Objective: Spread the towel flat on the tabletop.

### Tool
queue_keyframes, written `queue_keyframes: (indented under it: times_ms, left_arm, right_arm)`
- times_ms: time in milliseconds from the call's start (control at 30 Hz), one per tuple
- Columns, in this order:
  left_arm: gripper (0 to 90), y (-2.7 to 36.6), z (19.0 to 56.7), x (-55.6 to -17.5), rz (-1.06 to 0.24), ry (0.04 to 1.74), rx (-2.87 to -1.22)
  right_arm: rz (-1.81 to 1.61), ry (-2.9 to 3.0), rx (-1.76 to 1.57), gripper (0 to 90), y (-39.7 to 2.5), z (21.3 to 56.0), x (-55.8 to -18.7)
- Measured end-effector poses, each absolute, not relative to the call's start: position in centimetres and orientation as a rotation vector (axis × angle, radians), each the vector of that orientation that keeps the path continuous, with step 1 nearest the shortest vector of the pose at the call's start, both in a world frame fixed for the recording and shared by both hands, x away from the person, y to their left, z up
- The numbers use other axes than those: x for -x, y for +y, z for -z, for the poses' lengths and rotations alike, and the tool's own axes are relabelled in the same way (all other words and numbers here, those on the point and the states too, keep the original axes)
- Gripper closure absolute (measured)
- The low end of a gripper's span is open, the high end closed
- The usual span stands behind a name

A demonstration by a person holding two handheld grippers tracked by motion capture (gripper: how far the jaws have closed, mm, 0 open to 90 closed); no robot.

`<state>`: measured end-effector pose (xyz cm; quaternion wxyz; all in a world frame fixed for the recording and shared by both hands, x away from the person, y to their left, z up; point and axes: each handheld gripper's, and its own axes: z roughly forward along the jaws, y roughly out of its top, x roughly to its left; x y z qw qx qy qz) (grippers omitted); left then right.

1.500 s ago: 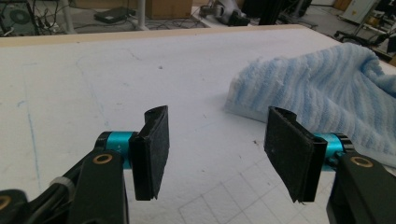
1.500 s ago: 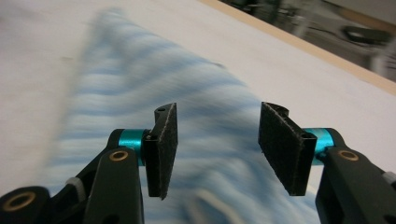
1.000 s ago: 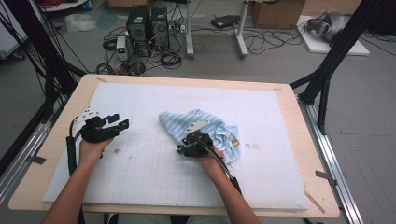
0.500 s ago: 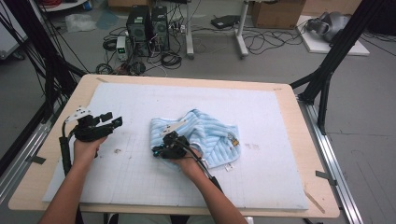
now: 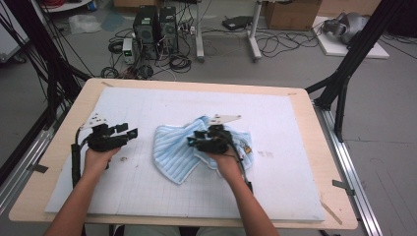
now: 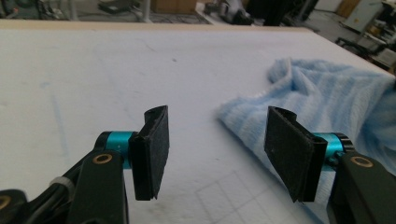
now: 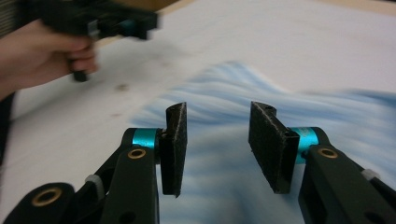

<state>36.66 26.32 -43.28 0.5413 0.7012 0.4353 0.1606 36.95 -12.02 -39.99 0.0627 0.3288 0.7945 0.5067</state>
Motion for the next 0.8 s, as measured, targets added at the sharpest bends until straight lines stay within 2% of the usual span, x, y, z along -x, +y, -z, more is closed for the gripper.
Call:
queue_keyframes:
  times_ms: [100, 233, 467, 500, 533, 567, 600, 633, 667, 700, 733, 767, 800]
  left_arm:
    - [40.2, 24.7, 43.6, -36.7, -0.333, 1.017, -1.708]
    - [39.1, 23.0, 44.0, -36.6, -0.296, 1.004, -1.770]
    - [39.1, 20.5, 44.6, -36.4, -0.267, 0.969, -1.899]
    - [41.4, 20.2, 44.8, -36.4, -0.271, 0.962, -1.927]
    - [47.4, 19.8, 44.9, -36.4, -0.272, 0.953, -1.952]
    - [47.4, 19.4, 44.9, -36.3, -0.275, 0.931, -1.989]
    - [56.9, 19.0, 45.0, -36.3, -0.284, 0.918, -2.039]
    - [68.2, 18.7, 44.9, -36.1, -0.346, 0.905, -2.075]
    - [78.7, 18.6, 44.7, -36.2, -0.339, 0.903, -2.086]
    - [84.3, 18.5, 44.5, -36.5, -0.341, 0.916, -2.098]
    - [84.8, 18.5, 44.5, -36.7, -0.366, 0.922, -2.104]
    - [85.0, 18.5, 44.5, -36.9, -0.383, 0.937, -2.099]
    - [85.0, 18.7, 44.5, -37.2, -0.385, 0.956, -2.089]
  right_arm:
    - [-1.337, 2.308, -1.103, 56.8, -16.6, 40.1, -37.2]
    - [-1.208, 2.290, -1.168, 56.8, -18.9, 40.5, -37.4]
    - [-1.010, 2.346, -1.153, 54.1, -19.3, 42.7, -36.8]
    - [-1.001, 2.358, -1.144, 53.1, -19.1, 43.0, -36.7]
    - [-0.977, 2.370, -1.132, 51.8, -18.8, 43.2, -36.7]
    - [-0.977, 2.370, -1.132, 51.8, -18.8, 43.2, -36.7]
    - [-0.947, 2.377, -1.110, 51.0, -18.5, 43.3, -36.7]
    - [-0.916, 2.387, -1.089, 50.7, -18.3, 43.5, -36.7]
    - [-0.903, 2.387, -1.079, 51.1, -18.1, 43.6, -36.6]
    - [-0.897, 2.387, -1.073, 54.1, -18.0, 43.6, -36.7]
    - [-0.875, 2.410, -1.050, 67.5, -18.0, 43.5, -36.6]
    - [-0.868, 2.423, -1.032, 67.5, -18.0, 43.4, -36.4]
    - [-0.868, 2.423, -1.032, 73.5, -18.0, 43.4, -36.4]
